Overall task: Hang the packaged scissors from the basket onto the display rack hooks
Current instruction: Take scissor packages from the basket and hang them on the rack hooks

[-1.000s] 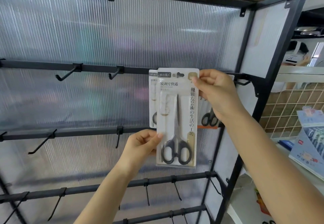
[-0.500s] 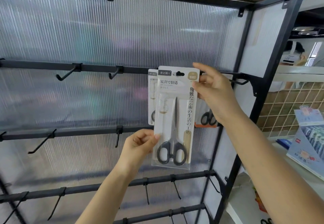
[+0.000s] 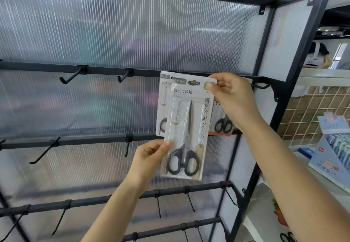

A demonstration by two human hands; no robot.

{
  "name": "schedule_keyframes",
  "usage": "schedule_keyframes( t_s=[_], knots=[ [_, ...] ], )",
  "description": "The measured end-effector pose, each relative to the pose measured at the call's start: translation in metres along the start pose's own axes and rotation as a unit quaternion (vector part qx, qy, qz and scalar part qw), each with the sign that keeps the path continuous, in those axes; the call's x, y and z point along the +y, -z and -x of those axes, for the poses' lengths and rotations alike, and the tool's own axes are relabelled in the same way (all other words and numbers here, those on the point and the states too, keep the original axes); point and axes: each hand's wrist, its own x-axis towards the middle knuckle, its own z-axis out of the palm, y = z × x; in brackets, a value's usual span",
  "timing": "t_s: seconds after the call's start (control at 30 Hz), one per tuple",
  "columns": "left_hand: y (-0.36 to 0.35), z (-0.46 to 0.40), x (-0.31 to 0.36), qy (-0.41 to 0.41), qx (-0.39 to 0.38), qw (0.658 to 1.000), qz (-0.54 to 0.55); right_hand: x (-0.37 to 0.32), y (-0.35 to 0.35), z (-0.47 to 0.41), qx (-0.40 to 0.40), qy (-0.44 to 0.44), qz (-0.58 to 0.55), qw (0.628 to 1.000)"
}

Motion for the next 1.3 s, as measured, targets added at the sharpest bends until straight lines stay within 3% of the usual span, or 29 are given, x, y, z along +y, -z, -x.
schedule_keyframes(
  t_s=[0.37, 0.67, 1.3],
  knots=[
    [-0.002, -0.003, 0.004, -0.028, -0.003, 0.999, -0.03, -0.001, 0.003, -0.008, -0.014, -0.011, 0.034, 0.999],
    [-0.003, -0.004, 0.001, -0.055, -0.022, 0.998, -0.016, -0.009, 0.004, -0.011, -0.022, 0.029, 0.046, 0.998],
    [-0.004, -0.008, 0.002, -0.034, 0.005, 0.999, -0.027, -0.001, -0.004, -0.012, 0.004, -0.001, 0.053, 0.999]
  ],
)
